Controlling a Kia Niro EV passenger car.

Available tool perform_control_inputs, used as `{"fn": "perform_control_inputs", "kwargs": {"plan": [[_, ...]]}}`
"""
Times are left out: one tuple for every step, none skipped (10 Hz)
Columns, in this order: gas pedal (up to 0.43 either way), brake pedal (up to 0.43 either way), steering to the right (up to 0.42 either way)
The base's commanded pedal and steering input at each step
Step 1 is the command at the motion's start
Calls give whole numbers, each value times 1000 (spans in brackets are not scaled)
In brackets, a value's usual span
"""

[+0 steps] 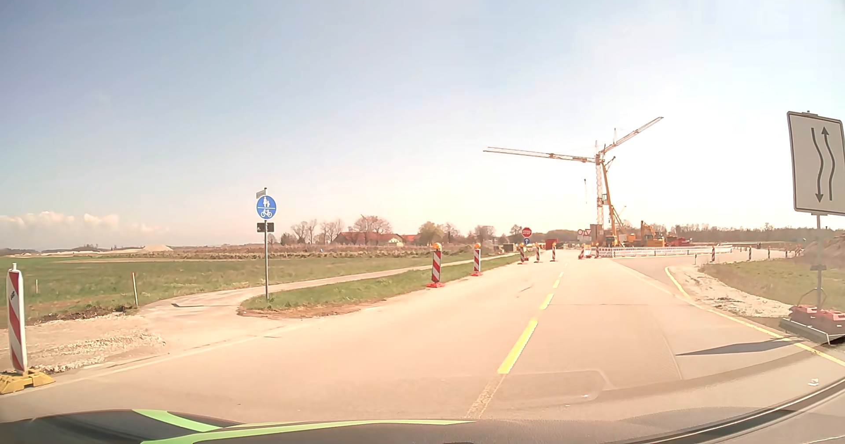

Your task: Follow the waypoints while adhering to traffic rules and regulations

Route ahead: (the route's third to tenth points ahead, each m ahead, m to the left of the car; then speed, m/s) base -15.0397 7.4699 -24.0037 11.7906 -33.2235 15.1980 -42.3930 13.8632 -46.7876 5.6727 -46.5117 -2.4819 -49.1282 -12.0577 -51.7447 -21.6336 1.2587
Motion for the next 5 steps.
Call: {"fn": "perform_control_inputs", "kwargs": {"plan": [[0, 0, -738], [8, 0, -829], [130, 0, -904], [220, 0, -967], [260, 0, -968]]}}
